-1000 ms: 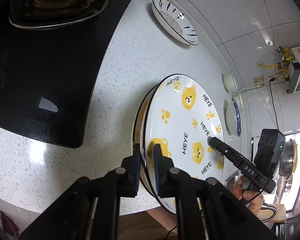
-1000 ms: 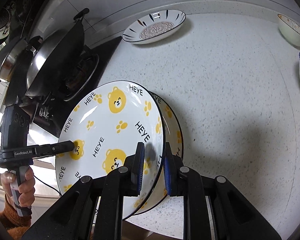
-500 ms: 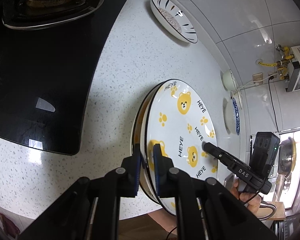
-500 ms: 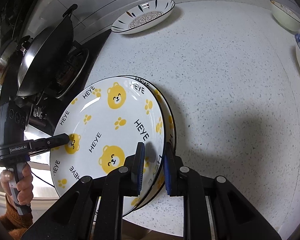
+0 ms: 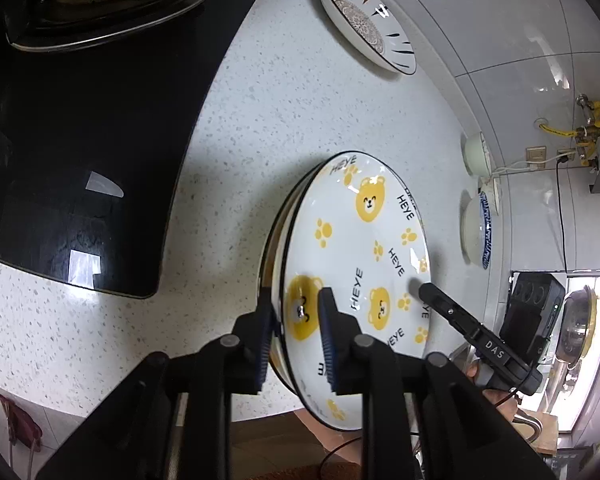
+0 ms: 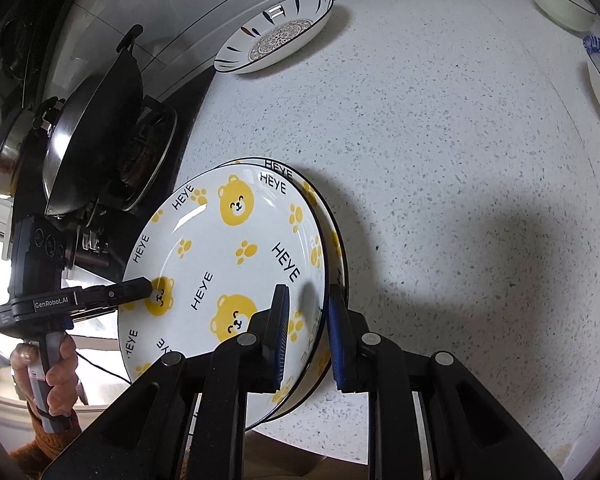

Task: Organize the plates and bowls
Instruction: 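Open both grippers and release the stacked bear plates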

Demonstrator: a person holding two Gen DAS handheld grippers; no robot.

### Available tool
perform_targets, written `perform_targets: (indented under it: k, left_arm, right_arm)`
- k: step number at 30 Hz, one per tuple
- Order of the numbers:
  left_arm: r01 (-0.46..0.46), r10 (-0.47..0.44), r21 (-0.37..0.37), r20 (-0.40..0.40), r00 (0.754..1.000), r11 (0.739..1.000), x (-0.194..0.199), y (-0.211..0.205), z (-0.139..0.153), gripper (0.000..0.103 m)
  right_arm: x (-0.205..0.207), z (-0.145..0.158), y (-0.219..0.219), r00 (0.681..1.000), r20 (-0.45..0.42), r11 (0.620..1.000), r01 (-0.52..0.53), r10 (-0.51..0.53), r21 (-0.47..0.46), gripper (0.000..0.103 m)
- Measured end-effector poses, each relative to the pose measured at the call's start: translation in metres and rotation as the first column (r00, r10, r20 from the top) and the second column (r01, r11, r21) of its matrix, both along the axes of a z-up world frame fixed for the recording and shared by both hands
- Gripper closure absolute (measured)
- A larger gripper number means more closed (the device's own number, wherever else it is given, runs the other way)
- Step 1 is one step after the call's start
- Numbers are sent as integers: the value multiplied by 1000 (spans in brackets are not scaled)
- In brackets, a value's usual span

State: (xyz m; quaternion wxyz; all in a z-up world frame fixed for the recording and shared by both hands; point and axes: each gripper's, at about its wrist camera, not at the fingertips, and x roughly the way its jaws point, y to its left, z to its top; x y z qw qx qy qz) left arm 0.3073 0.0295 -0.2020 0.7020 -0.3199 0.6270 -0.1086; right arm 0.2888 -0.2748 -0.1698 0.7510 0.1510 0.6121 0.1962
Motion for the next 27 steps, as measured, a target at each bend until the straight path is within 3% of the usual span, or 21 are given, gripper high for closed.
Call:
perform_targets:
  k: [11, 14, 18, 22, 23, 27]
  left_arm:
    - [38, -40, 94, 22, 999, 995, 0, -12, 12, 73]
    - [34, -43, 159, 55, 998, 987, -2, -12, 20, 71]
    - [48, -64, 157, 98, 993, 986, -6, -17, 30, 71]
    - [31, -62, 186, 159, 985, 982, -12, -19, 42, 70]
    - [27, -63, 190, 187, 980, 981, -12, -18, 46, 65]
    - [8, -81, 218, 328, 941, 976, -15, -19, 68, 55]
  right_arm:
    - [-5, 9, -8, 999, 38, 1000, 25, -25, 14, 85]
    - [-7, 19, -16, 996, 72, 998, 46, -49, 45, 85]
    - [-10, 25, -24, 993, 94, 997, 65, -68, 43, 83]
    - [-17, 34, -28, 987, 134, 995, 86, -91, 41, 75]
    - [-18, 37, -30, 985, 144, 995, 87, -92, 44, 73]
    - [-21, 55, -38, 973, 198, 992, 107, -118, 63, 59]
